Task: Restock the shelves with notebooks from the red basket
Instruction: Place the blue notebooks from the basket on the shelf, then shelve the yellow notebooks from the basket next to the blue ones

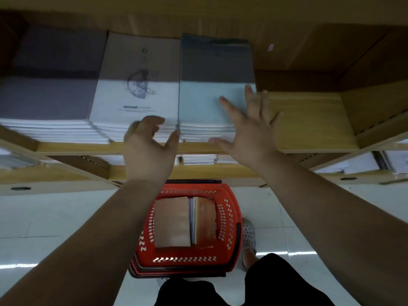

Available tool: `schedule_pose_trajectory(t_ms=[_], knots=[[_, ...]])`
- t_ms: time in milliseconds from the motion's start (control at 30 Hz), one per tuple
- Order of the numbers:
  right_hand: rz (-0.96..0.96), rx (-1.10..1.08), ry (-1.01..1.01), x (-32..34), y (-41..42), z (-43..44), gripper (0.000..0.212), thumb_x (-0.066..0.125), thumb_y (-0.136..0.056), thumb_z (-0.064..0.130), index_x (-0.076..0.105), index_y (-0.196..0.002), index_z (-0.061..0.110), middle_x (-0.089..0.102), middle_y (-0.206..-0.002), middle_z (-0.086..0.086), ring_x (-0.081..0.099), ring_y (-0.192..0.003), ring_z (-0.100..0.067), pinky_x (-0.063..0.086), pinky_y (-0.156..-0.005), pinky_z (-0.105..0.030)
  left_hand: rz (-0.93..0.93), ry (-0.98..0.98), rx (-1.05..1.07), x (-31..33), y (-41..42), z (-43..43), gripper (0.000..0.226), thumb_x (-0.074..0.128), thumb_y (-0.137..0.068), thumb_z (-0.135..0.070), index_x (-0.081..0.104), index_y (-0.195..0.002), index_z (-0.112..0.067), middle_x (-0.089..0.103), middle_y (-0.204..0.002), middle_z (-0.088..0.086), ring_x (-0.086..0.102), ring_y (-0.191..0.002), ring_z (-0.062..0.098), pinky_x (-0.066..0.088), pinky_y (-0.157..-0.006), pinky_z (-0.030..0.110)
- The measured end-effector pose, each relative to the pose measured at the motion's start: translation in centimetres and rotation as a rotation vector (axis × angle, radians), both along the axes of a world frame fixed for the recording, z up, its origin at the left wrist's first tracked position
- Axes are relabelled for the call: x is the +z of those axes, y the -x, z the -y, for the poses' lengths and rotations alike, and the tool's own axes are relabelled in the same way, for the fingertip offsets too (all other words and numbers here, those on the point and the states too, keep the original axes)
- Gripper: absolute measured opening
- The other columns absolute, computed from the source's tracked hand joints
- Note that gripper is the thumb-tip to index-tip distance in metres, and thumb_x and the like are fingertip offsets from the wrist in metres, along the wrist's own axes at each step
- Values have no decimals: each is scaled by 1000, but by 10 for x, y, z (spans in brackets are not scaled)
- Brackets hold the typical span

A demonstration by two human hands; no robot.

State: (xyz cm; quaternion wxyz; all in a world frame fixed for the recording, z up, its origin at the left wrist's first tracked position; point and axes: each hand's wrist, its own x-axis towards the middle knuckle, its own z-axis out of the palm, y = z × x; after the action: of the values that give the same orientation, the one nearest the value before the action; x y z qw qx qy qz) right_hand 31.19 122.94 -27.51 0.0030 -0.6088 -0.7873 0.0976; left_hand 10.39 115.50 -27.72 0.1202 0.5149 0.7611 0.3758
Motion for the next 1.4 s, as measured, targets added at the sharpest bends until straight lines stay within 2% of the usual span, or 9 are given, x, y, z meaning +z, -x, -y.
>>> schedule_pose_trajectory(t_ms=[100, 167, 233, 433, 733, 900, 1033, 1167, 1400], knots=[[114, -26, 5, -13, 18, 5, 109, 58, -81, 83, -11, -159, 53, -18, -173, -5, -19, -157, -46, 5, -116, -82, -475, 103, -227, 4, 30, -19, 74, 75, -85, -46, 47, -150, -26, 51, -146, 19, 44, -136, 42, 33, -113, 53], [70, -79, -12, -18, 26, 3, 101, 57, -87, 78, -10, -159, 54, -14, -174, -2, -15, -158, -46, 11, -119, -78, -699, 324, -313, 2, 48, -37, 84, 57, -93, -61, 13, -162, -41, 16, -170, 13, 11, -155, 43, 9, -122, 64], [37, -110, -42, -24, 30, 0, 89, 51, -93, 74, -5, -160, 55, -10, -175, -1, -12, -158, -46, 18, -123, -71, -767, 452, -402, -7, 63, -50, 80, 37, -97, -70, -8, -159, -48, -7, -173, 3, -7, -158, 38, 1, -121, 70], [59, -93, -77, -31, 26, -5, 83, 45, -94, 74, 0, -161, 55, -5, -176, -3, -10, -158, -47, 22, -124, -64, -784, 469, -454, -17, 71, -61, 72, 27, -99, -71, -13, -157, -52, -10, -173, -4, -9, -159, 32, 2, -119, 72], [12, -80, -59, -23, 24, 3, 100, 59, -87, 76, -2, -162, 50, -12, -175, -4, -14, -158, -44, 2, -119, -78, -731, 418, -398, -16, 67, -39, 79, 39, -98, -66, -2, -162, -43, -2, -174, 0, -4, -159, 30, 3, -120, 70], [-221, -116, -335, -78, 1, 92, 95, 65, -91, 61, 15, -166, 33, 5, -173, -23, 2, -159, -48, 0, -122, -68, -529, -20, -296, -56, 62, 67, 57, 61, -90, -41, 57, -140, -12, 56, -139, 23, 51, -128, 46, 40, -104, 58], [-255, -116, -32, -143, -12, 176, 84, 62, -96, 59, 16, -163, 37, 7, -174, -15, 2, -160, -40, 6, -125, -59, -349, 311, -352, -115, 53, 134, 49, 64, -83, -37, 66, -124, -9, 63, -120, 19, 60, -106, 44, 49, -91, 52], [-263, -254, 306, -211, -10, 211, 74, 59, -96, 57, 22, -159, 42, 15, -170, -3, 16, -156, -32, 24, -125, -56, -147, 740, -339, -170, 42, 164, 68, 75, -86, -39, 49, -147, -23, 50, -145, 7, 51, -129, 34, 48, -103, 49], [-390, -440, 656, -343, 33, 221, 65, 62, -99, 50, 37, -158, 36, 25, -167, -2, 34, -151, -30, 43, -117, -53, -37, 1000, -429, -304, 63, 167, 76, 68, -91, -50, 33, -155, -32, 38, -156, 6, 41, -139, 34, 44, -106, 46]])
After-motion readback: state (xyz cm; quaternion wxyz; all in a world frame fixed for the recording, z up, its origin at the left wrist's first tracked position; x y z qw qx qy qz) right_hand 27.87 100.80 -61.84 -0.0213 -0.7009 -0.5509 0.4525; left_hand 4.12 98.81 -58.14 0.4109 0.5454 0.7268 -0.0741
